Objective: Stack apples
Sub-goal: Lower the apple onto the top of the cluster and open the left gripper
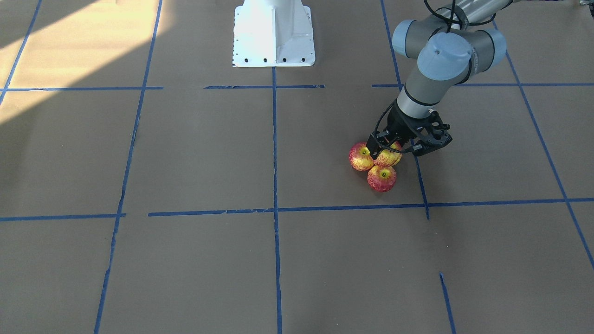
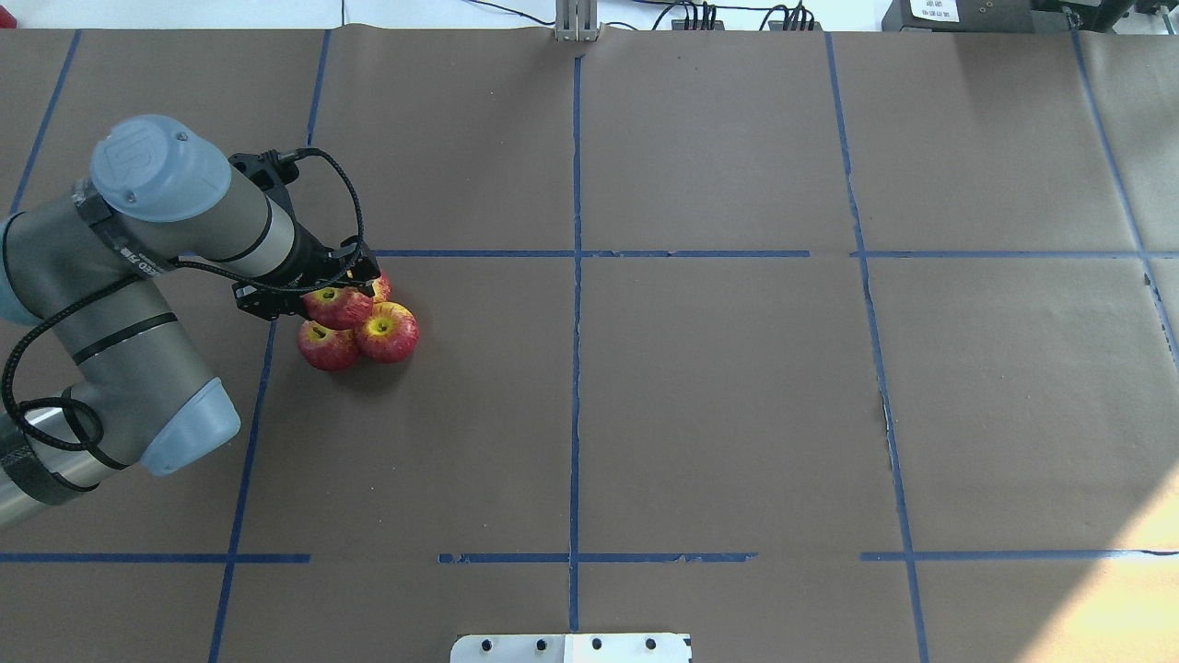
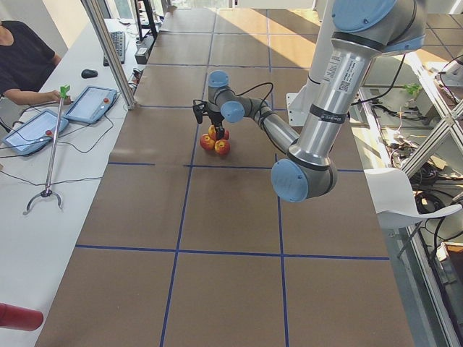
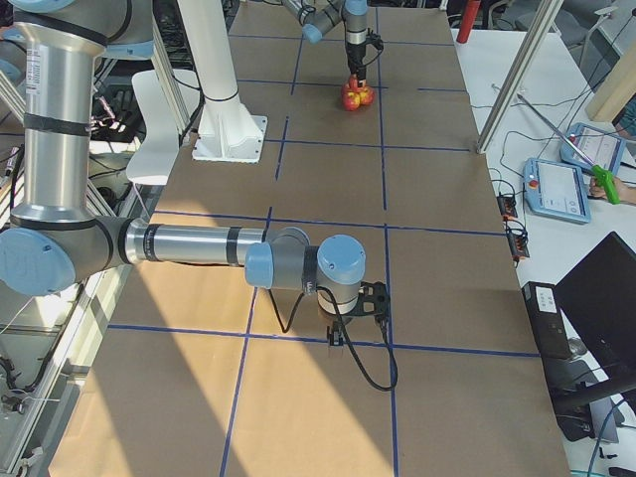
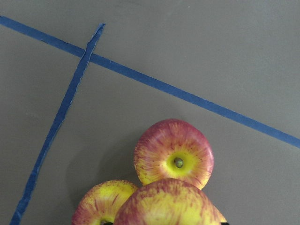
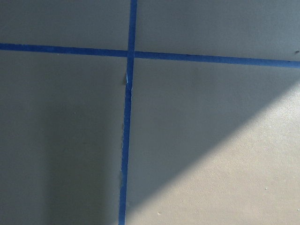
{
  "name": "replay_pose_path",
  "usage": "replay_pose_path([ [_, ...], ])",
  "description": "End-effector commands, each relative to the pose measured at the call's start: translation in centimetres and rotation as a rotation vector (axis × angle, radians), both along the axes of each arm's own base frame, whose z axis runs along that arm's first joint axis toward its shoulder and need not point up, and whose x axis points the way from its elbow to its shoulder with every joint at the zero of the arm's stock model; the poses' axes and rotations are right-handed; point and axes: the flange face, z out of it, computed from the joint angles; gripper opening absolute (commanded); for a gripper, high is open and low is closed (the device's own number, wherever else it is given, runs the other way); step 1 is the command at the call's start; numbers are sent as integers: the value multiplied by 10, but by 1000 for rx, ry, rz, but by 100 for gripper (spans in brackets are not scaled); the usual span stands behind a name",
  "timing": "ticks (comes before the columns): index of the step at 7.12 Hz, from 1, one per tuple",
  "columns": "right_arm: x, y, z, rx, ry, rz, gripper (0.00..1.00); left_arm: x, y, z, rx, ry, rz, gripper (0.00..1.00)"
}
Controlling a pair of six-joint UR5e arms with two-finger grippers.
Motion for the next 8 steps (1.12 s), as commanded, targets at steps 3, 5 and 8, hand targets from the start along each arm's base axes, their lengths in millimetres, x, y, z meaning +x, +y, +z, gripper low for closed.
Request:
replay_pose_path([
  [3, 0, 0, 0, 0, 0, 0, 100, 2, -1, -3, 2, 3, 2, 18],
  [5, 0, 0, 0, 0, 0, 0, 100, 3, -1, -1, -2, 0, 2, 36],
  [8, 0, 0, 0, 0, 0, 0, 100, 3, -1, -1, -1, 0, 3, 81],
])
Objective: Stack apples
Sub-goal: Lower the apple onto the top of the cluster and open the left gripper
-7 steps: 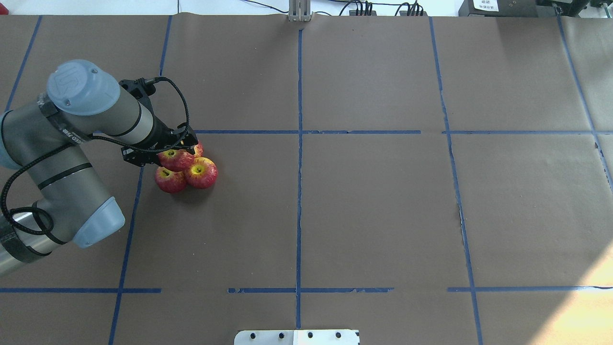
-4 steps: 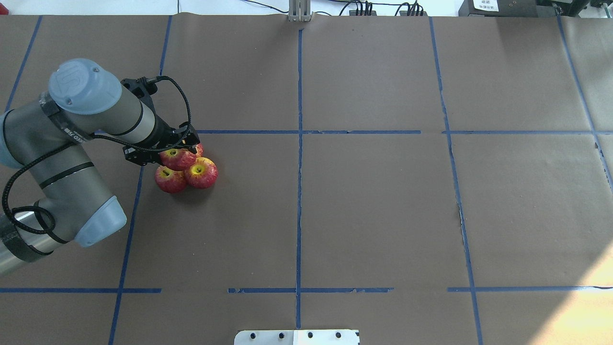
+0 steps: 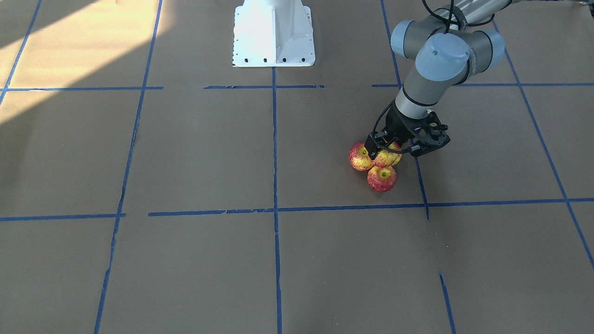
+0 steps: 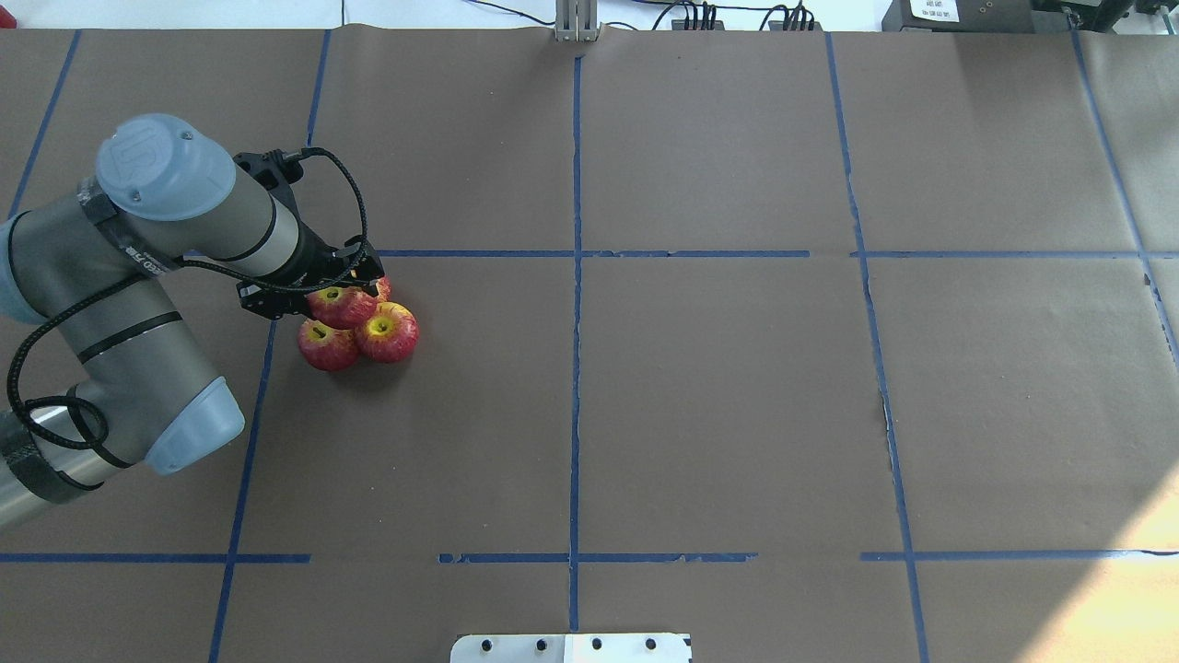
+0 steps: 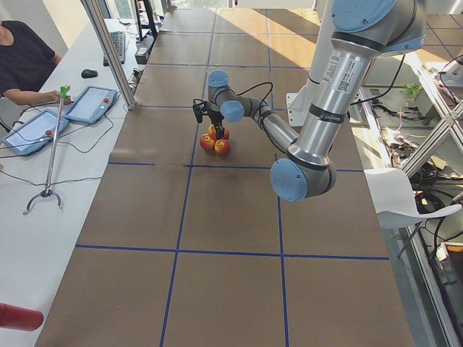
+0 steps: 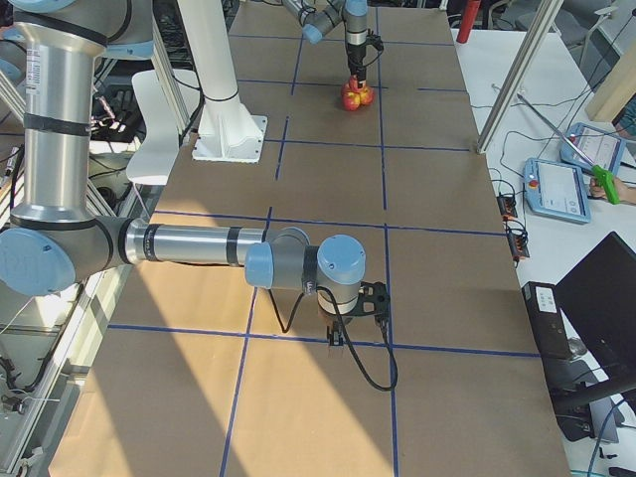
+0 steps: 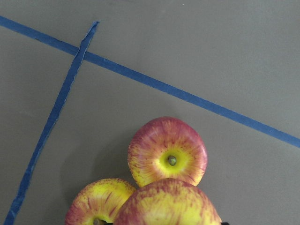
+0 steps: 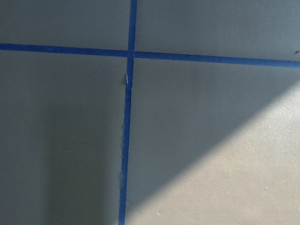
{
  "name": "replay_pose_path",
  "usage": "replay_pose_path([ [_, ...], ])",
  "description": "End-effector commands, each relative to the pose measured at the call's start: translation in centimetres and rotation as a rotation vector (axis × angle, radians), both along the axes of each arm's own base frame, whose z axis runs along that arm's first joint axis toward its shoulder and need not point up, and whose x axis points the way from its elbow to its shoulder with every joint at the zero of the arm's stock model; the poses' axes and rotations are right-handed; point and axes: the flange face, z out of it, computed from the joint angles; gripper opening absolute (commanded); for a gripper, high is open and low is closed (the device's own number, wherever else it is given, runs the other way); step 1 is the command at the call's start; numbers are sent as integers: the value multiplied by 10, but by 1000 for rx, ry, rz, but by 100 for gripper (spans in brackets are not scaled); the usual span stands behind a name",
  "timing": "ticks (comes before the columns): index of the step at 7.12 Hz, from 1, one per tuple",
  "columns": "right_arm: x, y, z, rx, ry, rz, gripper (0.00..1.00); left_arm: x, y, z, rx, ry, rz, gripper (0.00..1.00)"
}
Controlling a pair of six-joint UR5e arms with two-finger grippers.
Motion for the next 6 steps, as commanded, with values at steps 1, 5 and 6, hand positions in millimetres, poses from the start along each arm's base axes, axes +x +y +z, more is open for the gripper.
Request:
replay_pose_path([
  [1, 0, 0, 0, 0, 0, 0, 100, 0, 0, 1, 0, -1, -1, 86],
  [5, 0, 0, 0, 0, 0, 0, 100, -20, 3, -10, 24, -12, 8, 100],
  [6, 0, 0, 0, 0, 0, 0, 100, -52, -6, -22, 105, -49, 50, 100],
])
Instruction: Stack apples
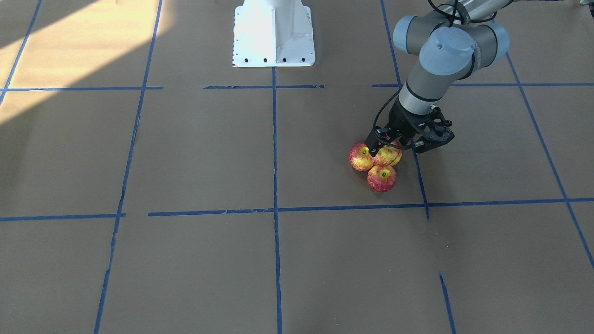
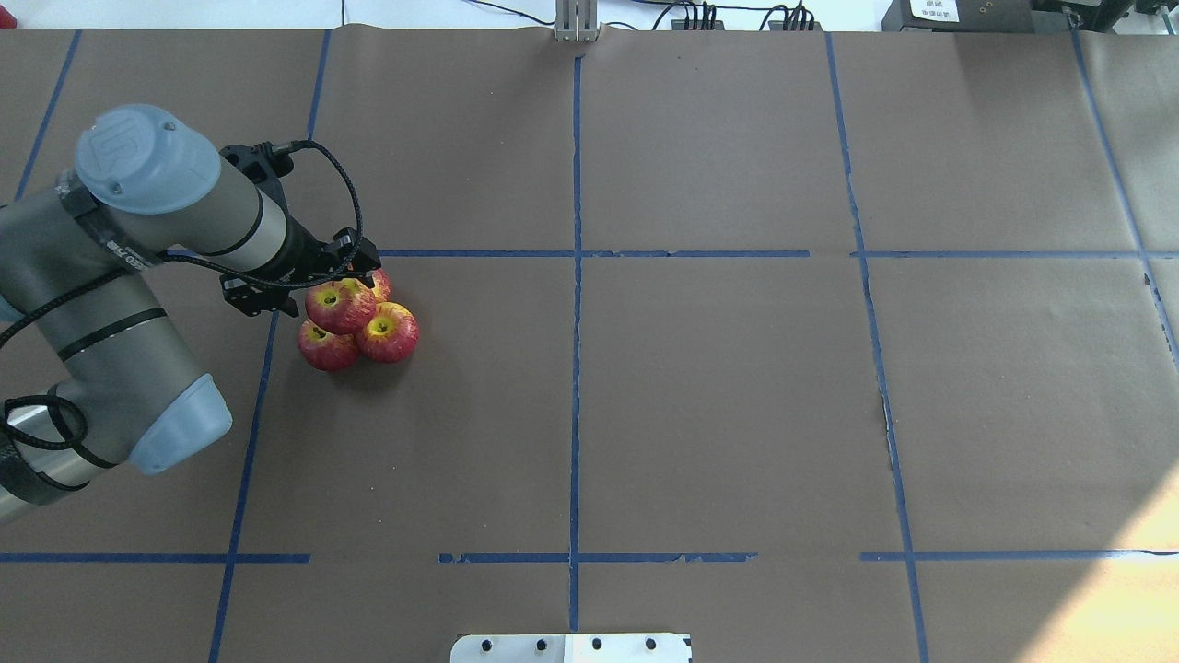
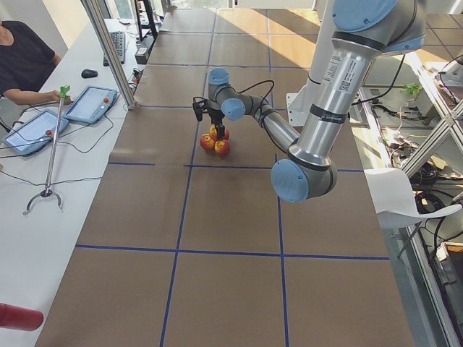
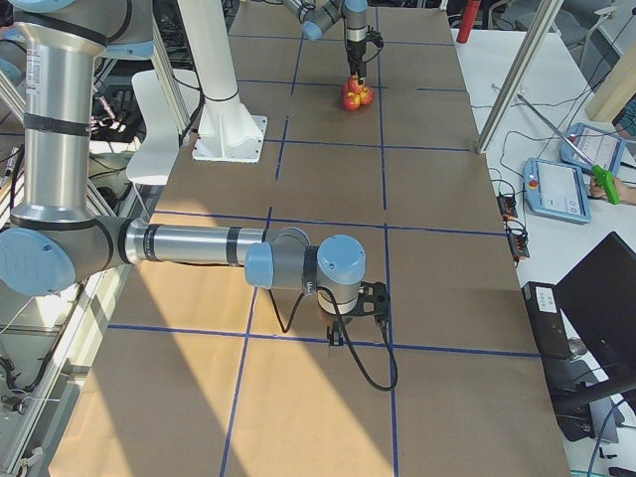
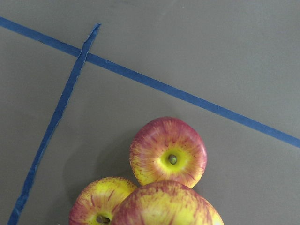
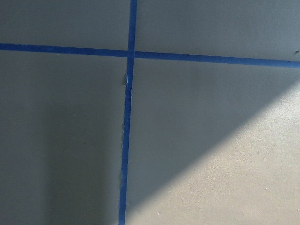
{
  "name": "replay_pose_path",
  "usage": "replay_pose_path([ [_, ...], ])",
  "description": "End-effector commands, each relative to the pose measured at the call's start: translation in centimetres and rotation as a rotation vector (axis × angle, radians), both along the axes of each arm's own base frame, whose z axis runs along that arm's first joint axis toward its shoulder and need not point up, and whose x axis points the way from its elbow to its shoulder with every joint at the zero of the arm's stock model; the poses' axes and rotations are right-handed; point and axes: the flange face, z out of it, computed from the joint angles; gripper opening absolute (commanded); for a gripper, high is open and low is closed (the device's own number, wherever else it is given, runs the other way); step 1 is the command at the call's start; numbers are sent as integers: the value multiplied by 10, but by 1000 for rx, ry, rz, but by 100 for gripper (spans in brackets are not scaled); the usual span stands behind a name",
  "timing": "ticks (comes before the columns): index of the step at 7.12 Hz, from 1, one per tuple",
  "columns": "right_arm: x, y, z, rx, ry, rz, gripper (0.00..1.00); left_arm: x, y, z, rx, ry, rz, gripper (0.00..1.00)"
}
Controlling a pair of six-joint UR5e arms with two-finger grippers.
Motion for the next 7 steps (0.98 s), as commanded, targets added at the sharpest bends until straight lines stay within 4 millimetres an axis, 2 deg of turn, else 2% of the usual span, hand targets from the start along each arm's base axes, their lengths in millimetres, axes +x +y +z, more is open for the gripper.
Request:
replay_pose_path([
  [1, 0, 0, 0, 0, 0, 0, 100, -65, -13, -23, 149, -59, 66, 100],
  [2, 0, 0, 0, 0, 0, 0, 100, -110, -33, -8, 199, -99, 81, 100],
  [3, 0, 0, 0, 1, 0, 1, 100, -158, -41, 13, 249, -124, 109, 100],
  [5, 0, 0, 0, 0, 0, 0, 100, -241, -31, 81, 331, -166, 243, 100],
  [7, 0, 0, 0, 0, 0, 0, 100, -332, -18, 160, 379, -186, 348, 100],
])
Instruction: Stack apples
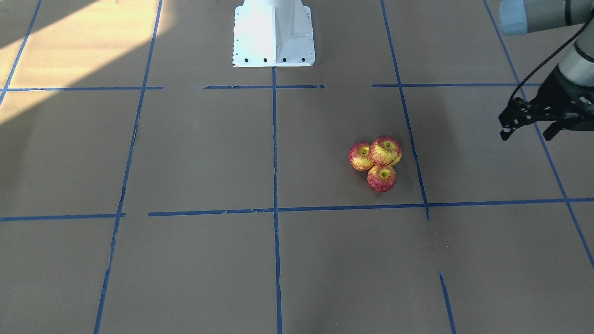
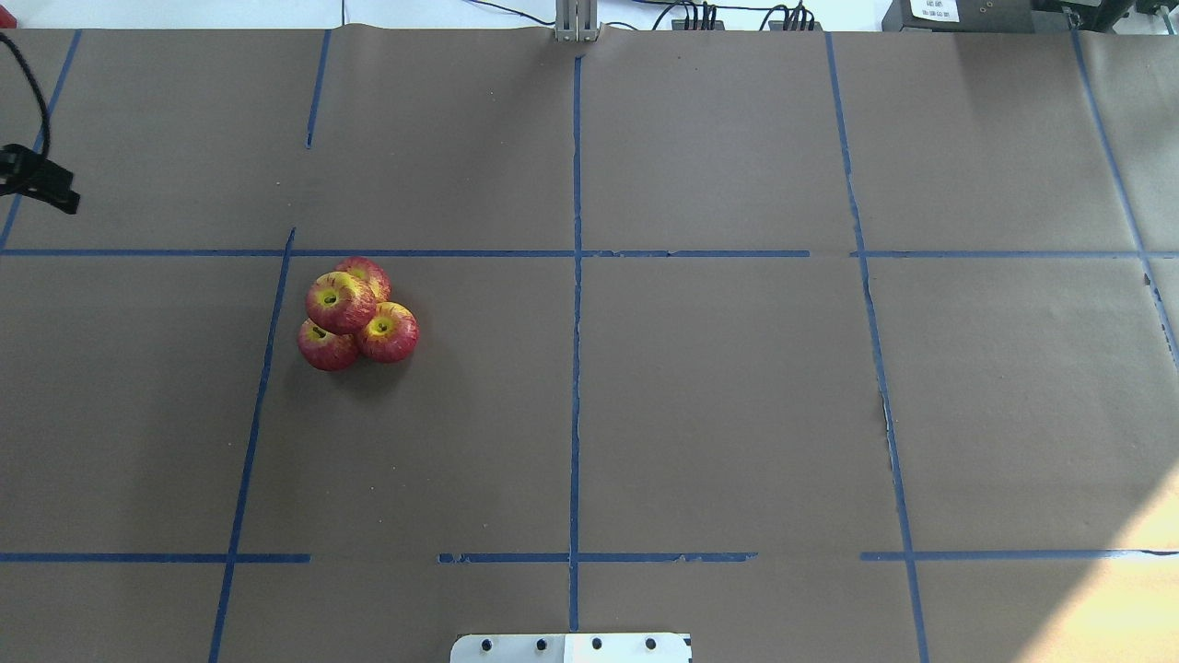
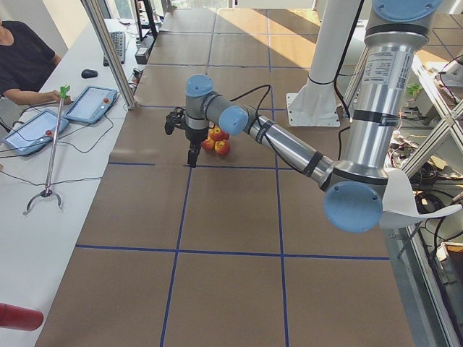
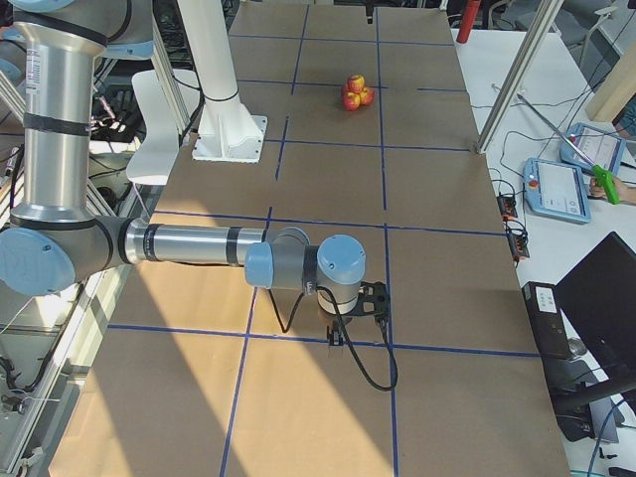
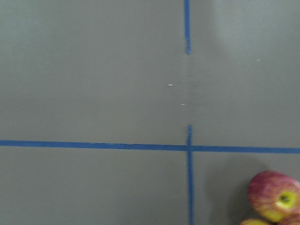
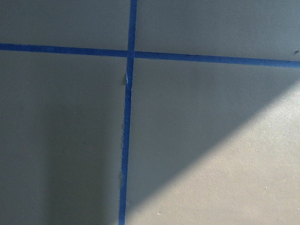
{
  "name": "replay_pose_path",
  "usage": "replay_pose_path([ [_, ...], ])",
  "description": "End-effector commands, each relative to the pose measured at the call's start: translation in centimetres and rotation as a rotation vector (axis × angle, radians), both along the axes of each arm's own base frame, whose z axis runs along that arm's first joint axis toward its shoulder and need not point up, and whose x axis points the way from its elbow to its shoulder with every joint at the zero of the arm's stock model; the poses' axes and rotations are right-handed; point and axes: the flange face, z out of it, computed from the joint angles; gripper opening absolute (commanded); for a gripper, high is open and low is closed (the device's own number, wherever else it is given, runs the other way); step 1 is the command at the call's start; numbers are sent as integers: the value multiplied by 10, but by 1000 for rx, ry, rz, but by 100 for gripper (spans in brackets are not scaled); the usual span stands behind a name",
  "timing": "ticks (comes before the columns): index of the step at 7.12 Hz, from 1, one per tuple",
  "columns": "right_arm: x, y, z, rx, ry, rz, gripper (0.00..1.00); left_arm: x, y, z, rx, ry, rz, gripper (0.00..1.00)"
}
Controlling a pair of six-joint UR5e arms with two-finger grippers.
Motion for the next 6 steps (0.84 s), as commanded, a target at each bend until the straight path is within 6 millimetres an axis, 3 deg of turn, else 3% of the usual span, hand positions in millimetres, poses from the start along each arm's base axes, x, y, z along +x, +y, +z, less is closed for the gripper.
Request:
replay_pose_path([
  [1, 0, 0, 0, 0, 0, -1, 100, -101, 13, 87, 29, -27, 74, 100],
  [3, 0, 0, 0, 0, 0, -1, 100, -194, 23, 183, 25, -32, 112, 100],
  [4, 0, 0, 0, 0, 0, -1, 100, -225, 32, 224, 26, -36, 129, 100],
  [6, 0, 0, 0, 0, 0, -1, 100, -230, 36, 232, -5, -12, 112, 100],
])
